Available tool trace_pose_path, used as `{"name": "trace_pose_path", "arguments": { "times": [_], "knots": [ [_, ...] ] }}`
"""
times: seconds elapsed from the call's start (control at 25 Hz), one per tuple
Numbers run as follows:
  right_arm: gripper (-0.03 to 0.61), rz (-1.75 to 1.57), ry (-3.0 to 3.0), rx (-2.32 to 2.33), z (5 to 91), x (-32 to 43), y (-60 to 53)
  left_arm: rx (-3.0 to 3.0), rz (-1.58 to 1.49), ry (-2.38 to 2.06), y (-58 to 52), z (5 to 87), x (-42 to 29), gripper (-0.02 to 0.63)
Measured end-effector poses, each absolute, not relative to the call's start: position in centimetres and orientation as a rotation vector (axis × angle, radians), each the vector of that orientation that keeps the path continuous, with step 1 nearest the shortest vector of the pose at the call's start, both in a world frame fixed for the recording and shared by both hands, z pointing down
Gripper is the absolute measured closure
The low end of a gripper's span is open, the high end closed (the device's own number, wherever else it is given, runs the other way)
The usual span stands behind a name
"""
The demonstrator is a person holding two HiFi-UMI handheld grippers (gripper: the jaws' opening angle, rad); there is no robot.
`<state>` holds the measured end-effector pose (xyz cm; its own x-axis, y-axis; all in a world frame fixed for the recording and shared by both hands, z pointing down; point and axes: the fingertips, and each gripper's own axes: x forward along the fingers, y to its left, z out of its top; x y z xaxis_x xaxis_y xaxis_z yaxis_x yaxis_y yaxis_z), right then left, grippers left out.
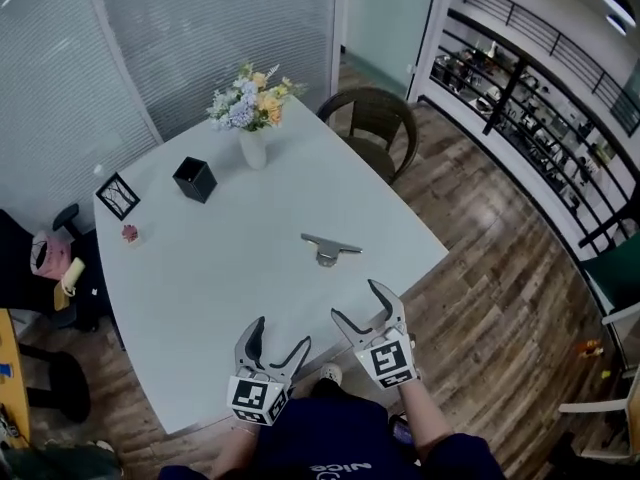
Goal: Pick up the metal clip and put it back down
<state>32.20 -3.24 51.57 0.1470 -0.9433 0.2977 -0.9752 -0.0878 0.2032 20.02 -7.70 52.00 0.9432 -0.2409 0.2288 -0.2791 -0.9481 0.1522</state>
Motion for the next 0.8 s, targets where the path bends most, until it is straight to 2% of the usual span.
{"name": "trace_pose_path", "arguments": {
  "times": [0.4, 0.8],
  "knots": [
    [0.229, 0.122, -1.857, 1.888, 54.1, 37.4, -9.5, 2.846, 0.309, -0.596, -8.5, 52.3, 19.6, 0.215],
    [0.233, 0.275, -1.757, 1.706, 62.5, 40.8, -13.6, 2.812, 0.349, -0.731, -10.2, 51.5, 16.8, 0.215]
  ]
}}
